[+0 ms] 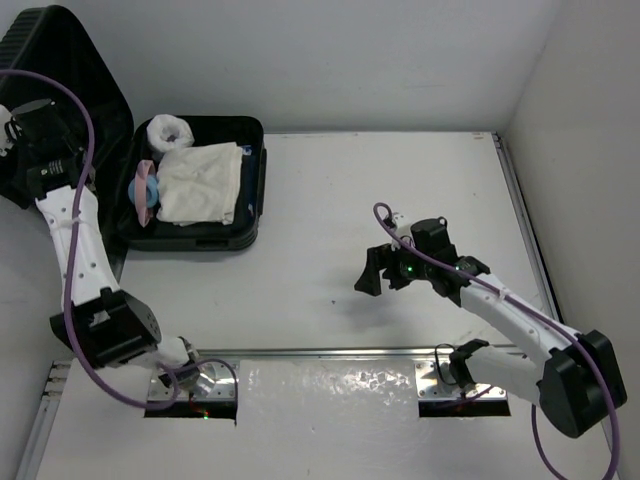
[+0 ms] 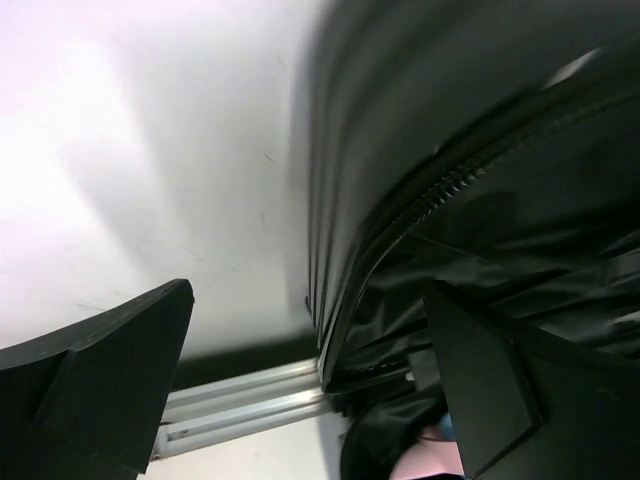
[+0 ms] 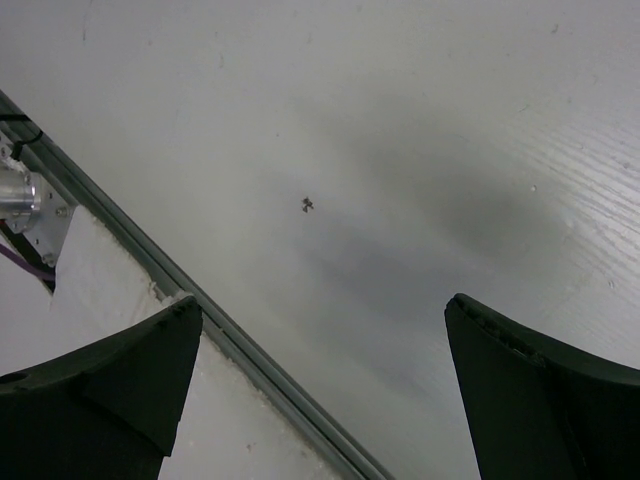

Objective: Pack the luggage

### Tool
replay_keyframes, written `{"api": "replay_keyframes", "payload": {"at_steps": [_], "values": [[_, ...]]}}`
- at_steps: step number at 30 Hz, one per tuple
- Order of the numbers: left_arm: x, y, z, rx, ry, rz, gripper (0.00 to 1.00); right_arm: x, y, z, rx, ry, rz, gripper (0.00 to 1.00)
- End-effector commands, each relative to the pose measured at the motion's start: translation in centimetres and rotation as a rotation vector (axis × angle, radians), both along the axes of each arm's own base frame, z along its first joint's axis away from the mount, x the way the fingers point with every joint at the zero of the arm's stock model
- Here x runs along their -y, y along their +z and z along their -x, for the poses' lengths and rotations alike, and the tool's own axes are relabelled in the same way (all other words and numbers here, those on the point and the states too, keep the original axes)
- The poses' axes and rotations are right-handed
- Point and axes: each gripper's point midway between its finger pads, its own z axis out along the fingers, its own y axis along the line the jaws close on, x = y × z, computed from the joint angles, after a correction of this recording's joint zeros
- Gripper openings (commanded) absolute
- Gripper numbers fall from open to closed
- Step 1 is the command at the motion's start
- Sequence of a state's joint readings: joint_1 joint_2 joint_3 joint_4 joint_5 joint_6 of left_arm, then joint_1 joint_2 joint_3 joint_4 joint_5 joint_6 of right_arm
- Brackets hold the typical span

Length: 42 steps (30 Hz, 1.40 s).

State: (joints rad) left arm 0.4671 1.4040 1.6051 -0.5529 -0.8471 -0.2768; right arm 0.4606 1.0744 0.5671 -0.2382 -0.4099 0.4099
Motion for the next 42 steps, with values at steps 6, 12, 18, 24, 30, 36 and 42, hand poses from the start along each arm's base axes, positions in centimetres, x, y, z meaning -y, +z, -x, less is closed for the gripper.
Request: {"api": "replay_keyframes", "payload": {"at_steps": [6,12,18,24,30,36,42], "values": [[-1.8,1.0,-4.4,0.047,-0.113,0.002,0.91,-1.5,2.0,-2.2,0.066,0.000,-0.003,0.99],[-1.0,2.7,-4.1,0.109,-0.164,-0.015,0.00,-2.2,1.4,-2.2,0.060,0.024,0.011,0.99],[2.7,1.5,-7.3,0.152,-0.399,0.048,0.00,-1.5,1.6,-2.1,0.104,0.011,0.023,0.99],[16.0,2.3,-9.0,0.239,-0.667,0.018,0.00,-0.6,2.5,-2.9,0.175,-0.052,0.039,0.99],[29.6,-0.3,-6.5,0.289,-0.995,0.108,0.00,0.1,3.4,-3.8,0.226,-0.109,0.049,0.99],[42.1,-2.5,0.2,0.212,-1.414,0.221,1.00,3.0,3.1,-5.7,0.243,-0.210,0.198,0.99],[38.9,4.6,0.9,0.350,-1.256,0.147,1.00,2.6,3.1,-9.0,0.157,-0.299,0.109,0.99]]}}
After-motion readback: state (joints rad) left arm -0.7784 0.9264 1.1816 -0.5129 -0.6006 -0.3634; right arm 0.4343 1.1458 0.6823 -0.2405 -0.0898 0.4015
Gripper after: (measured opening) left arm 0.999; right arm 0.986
